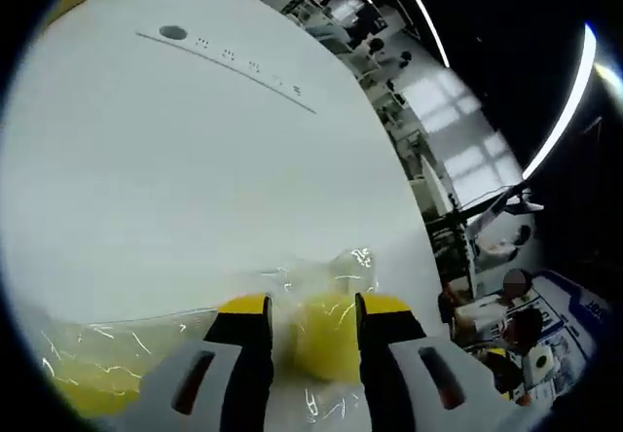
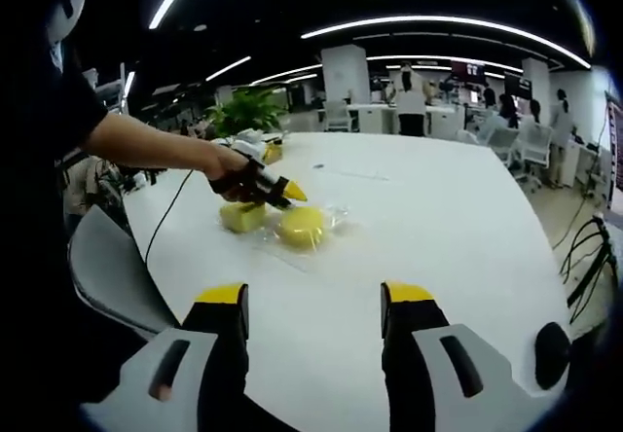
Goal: Compare the silicone blocks by pressing each to a similar depth, holding the contact briefly, and releasing to observe deformation and rebound differences across the visible hardness samples.
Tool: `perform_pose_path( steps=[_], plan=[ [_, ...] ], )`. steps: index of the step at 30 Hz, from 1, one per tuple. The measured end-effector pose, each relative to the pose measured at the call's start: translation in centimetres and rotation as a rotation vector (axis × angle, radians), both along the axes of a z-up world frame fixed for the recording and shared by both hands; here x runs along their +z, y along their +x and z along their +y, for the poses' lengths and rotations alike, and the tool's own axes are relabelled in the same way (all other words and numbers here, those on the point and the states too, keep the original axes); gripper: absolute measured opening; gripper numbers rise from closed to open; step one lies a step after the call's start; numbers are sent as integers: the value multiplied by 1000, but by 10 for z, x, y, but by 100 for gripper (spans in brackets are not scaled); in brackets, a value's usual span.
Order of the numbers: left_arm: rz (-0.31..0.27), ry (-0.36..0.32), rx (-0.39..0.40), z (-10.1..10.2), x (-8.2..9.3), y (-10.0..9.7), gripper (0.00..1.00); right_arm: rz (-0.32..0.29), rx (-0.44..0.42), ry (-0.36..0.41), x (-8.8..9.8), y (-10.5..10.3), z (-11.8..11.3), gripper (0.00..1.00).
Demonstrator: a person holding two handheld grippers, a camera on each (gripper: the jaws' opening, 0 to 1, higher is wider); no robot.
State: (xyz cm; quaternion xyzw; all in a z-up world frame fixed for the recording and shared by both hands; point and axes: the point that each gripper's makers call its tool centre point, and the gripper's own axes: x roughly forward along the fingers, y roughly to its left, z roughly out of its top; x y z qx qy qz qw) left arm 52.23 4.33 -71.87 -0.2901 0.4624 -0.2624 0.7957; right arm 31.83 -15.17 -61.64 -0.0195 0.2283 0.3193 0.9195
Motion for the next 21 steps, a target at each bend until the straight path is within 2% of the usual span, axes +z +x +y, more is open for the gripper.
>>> perform_pose_path(
  steps=[5, 7, 12, 15, 18, 21],
  plan=[
    [-25, 77, -23, -1, -6, 1, 30, 0, -1, 7, 2, 2, 0, 48],
    [-19, 72, -3, -1, -6, 4, 30, -3, 0, 7, 3, 2, 1, 48],
    [42, 28, 74, 1, -9, 8, 25, -8, 4, 4, 5, 1, 1, 47],
    [33, 72, 42, 0, -14, 5, 20, -7, -2, 8, 5, 0, 0, 47],
    [36, 49, 61, -2, -13, 6, 16, -8, -5, 7, 6, -2, -1, 46],
    [4, 49, 61, -1, -11, 8, 8, -13, -7, 9, 8, -3, -2, 46]
  ],
)
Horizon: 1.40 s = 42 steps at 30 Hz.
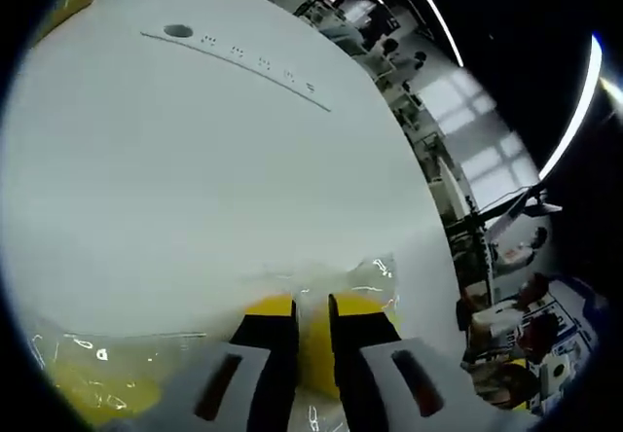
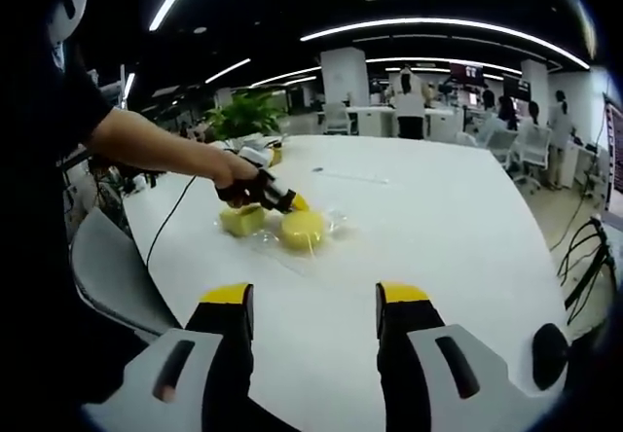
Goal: Compare the silicone blocks by pressing each to a similar depth, holding the contact briefly, and releasing to observe deformation and rebound differences across the visible hardness samples.
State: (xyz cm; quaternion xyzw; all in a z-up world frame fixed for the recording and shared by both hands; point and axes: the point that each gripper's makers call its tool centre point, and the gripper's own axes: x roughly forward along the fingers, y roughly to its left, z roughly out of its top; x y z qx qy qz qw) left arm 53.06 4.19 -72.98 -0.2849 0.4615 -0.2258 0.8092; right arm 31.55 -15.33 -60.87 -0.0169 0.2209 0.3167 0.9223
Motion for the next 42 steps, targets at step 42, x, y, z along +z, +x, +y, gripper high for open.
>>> perform_pose_path(
  steps=[42],
  plan=[
    [-669, -95, -458, 11, 154, -97, 0, -13, 165, 35, -3, -2, 67, 44]
  ],
)
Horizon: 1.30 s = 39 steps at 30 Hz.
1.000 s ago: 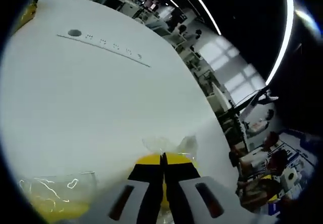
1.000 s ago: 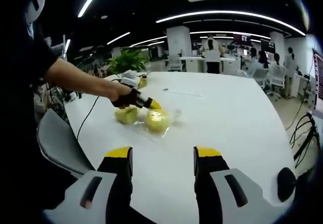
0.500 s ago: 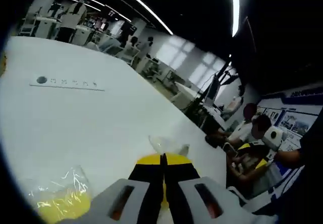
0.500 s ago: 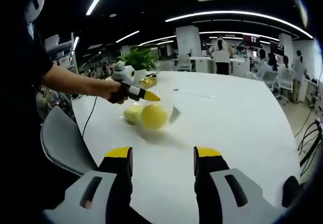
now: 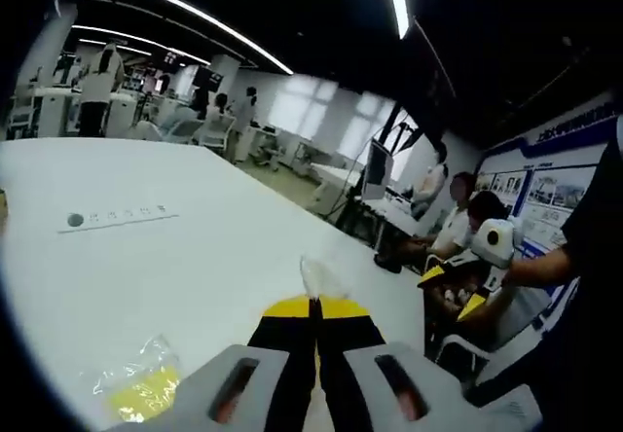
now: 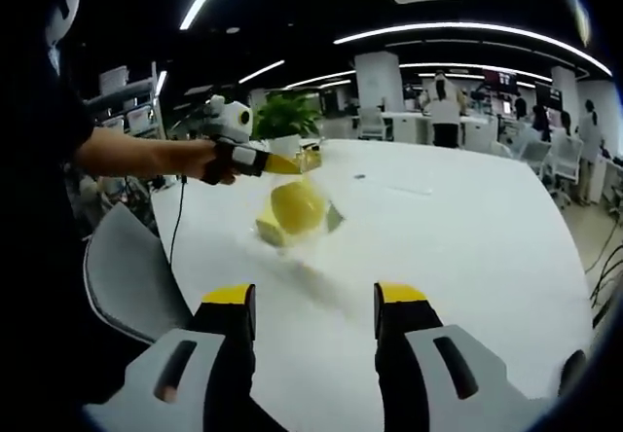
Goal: Compare the silicone blocks by pressing each to a similar depth, holding the contact briefly, and releasing to observe deformation and rebound differences across the visible hardness samples.
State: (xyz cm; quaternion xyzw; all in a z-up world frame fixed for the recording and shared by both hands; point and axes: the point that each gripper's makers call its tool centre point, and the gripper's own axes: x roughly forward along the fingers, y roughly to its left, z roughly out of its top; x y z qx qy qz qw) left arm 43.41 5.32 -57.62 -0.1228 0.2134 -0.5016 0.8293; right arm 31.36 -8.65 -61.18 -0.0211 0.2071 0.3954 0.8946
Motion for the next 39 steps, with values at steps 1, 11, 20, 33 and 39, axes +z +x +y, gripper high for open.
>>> perform_pose_path(
  steps=[1, 11, 20, 33, 39],
  plan=[
    [-10, 0, -5, 1, 4, -2, 0, 1, 8, 3, 0, 0, 3, 44],
    [-63, -4, -39, 16, 41, -23, 0, 10, 82, 18, -8, 5, 27, 46],
    [-93, -10, -15, 30, 59, -33, 0, 12, 153, 60, -3, 14, 55, 46],
    [-122, -51, -37, 20, 85, -55, 0, 19, 249, 144, 12, 32, 93, 48],
    [-109, -54, -49, 16, 82, -60, 0, -10, 303, 158, 23, 35, 110, 46]
  ],
)
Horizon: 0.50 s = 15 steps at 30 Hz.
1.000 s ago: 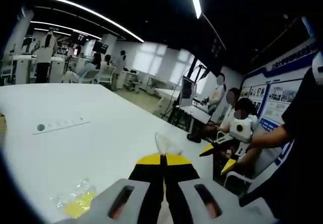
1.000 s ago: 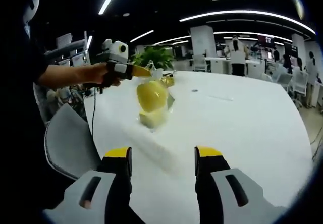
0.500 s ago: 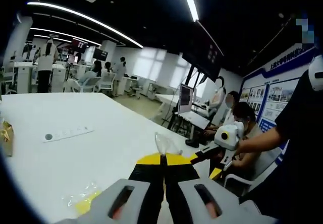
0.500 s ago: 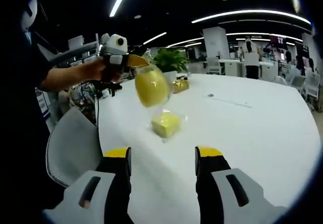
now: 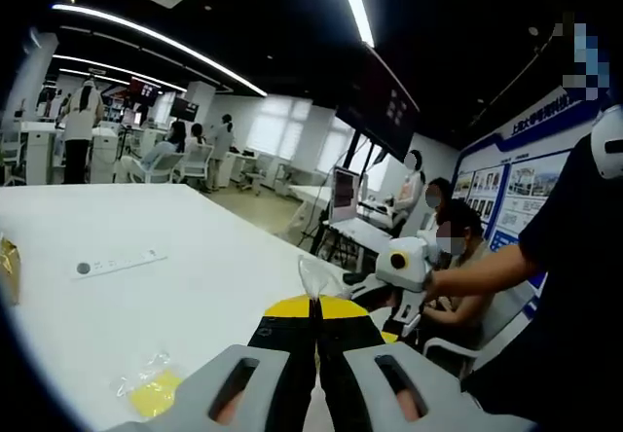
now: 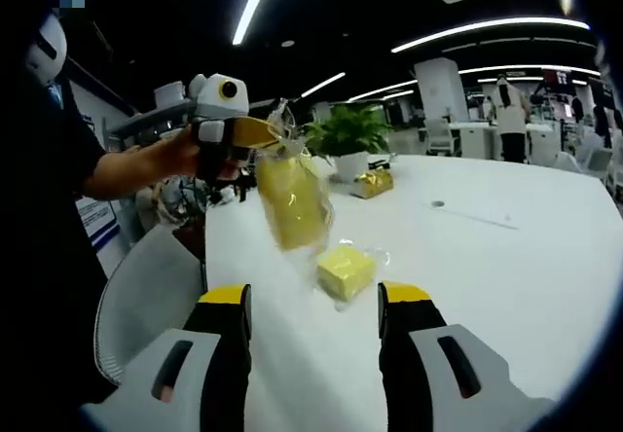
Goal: Compare the silicone blocks by pressing each to a similar depth, holding the contact briefly, and releasing to observe deformation and rebound differences across the visible hardness samples.
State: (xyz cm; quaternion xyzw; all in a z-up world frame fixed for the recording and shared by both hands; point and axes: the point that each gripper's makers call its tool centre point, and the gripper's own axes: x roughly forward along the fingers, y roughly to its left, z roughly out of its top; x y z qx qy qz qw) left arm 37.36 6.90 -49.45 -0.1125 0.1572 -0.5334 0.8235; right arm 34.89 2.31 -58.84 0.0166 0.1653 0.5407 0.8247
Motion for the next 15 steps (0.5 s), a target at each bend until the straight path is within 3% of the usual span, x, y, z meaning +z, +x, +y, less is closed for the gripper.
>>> perform_pose_path(
  steps=[10, 15],
  plan=[
    [9, -5, -29, -6, 3, -9, 0, -21, 78, 91, 21, 6, 30, 41],
    [19, -31, -31, -7, 9, -12, 0, -75, 160, 154, 28, -4, 47, 34]
  ],
)
